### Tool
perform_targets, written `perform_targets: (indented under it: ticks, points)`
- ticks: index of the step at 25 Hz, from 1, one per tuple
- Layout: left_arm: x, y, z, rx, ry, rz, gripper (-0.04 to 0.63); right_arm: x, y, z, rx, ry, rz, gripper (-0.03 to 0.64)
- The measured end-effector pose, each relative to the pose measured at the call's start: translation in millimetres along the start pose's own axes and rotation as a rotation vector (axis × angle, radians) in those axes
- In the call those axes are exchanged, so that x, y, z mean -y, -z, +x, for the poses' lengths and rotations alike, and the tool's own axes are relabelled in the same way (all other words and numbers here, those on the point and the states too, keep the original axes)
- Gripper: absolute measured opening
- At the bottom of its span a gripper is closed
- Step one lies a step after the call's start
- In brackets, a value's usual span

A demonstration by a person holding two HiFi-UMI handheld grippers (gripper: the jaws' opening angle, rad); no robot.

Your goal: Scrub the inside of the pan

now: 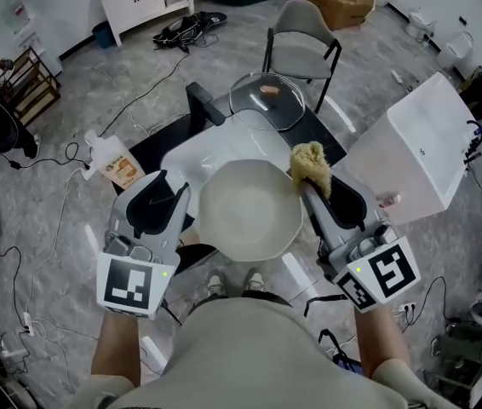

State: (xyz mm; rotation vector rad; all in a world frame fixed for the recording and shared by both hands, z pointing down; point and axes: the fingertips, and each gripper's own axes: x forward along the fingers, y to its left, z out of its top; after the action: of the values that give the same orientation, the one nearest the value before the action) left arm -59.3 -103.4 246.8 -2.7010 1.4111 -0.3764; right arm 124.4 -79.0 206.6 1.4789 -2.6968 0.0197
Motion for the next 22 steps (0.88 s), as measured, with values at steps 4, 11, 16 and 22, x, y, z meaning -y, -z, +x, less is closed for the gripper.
perform_targets:
  ticks: [4,11,16,22]
  points:
    - [1,-18,-12,0.038,-0.009,0.023,0.123,-7,-26,-15,0.078,0.011,0.016,0.098]
    - [1,-26,-25,0.079,-0.035,0.048,0.067,-11,-38,-39,0.171,0.073,0.040,0.097]
    - [4,-32,-35,0.129,-0.029,0.046,0.014,-10,-40,-53,0.173,0.101,0.024,0.095]
    - [1,-14,-32,0.099,-0.039,0.017,0.003,-12,-31,-61,0.181,0.099,0.086,0.095]
